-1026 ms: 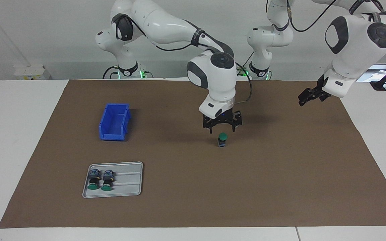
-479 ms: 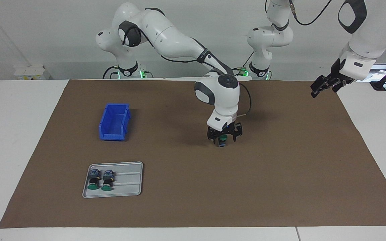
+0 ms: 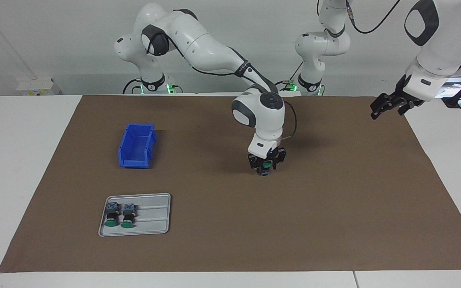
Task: Place and press button with both arms
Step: 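Grasp the green button with the right gripper and lift it, then carry the button with the right gripper over the blue bin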
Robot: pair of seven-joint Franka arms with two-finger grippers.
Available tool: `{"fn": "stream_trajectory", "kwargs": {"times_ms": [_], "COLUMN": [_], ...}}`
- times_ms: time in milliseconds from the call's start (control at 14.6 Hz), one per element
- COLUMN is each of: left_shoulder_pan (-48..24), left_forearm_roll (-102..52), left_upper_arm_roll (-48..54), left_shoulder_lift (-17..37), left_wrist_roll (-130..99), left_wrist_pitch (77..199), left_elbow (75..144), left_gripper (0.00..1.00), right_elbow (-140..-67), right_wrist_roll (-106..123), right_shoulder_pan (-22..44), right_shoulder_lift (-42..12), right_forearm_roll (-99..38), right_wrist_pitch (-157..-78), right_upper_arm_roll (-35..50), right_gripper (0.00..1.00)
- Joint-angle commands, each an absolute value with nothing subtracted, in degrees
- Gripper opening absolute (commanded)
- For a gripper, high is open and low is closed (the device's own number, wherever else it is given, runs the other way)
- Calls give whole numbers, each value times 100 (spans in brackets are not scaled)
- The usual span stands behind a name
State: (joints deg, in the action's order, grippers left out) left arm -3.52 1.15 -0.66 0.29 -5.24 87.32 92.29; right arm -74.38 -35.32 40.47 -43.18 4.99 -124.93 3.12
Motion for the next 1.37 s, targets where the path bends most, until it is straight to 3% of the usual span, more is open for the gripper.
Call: {"fn": "stream_trajectory", "kwargs": {"times_ms": [0,68,205,342,752,957,1162,1299], "left_shoulder_pan": [-220,-220,-229,-220,-229,-220,-220,-220], "left_forearm_roll": [220,228,220,220,220,220,220,220], "left_upper_arm_roll": [-26,-26,-18,-18,-18,-18,-18,-18], "left_shoulder_lift": [-88,-88,-88,-88,-79,-79,-79,-79], "left_wrist_roll": [-404,-430,-457,-475,-475,-475,-466,-475], "left_wrist_pitch": [8736,8728,8719,8719,8745,8745,8824,8807], "left_elbow": [9360,9360,9360,9352,9352,9352,9343,9343], "left_gripper": [100,100,100,100,100,100,100,100], "right_elbow": [-7717,-7682,-7620,-8022,-11070,-12345,-12840,-13024], "right_wrist_roll": [-3375,-3366,-3349,-2912,-1805,-847,-20,158], "right_shoulder_pan": [3736,3709,3657,3193,1646,653,-103,-255], "right_shoulder_lift": [-4087,-4070,-3947,-3326,-479,604,923,1002], "right_forearm_roll": [396,369,396,360,177,-369,-378,-378], "right_wrist_pitch": [-12542,-12446,-12244,-11851,-11716,-11725,-11725,-11847], "right_upper_arm_roll": [615,615,598,598,606,589,580,571], "right_gripper": [9,1,0,0,0,0,0,0]}}
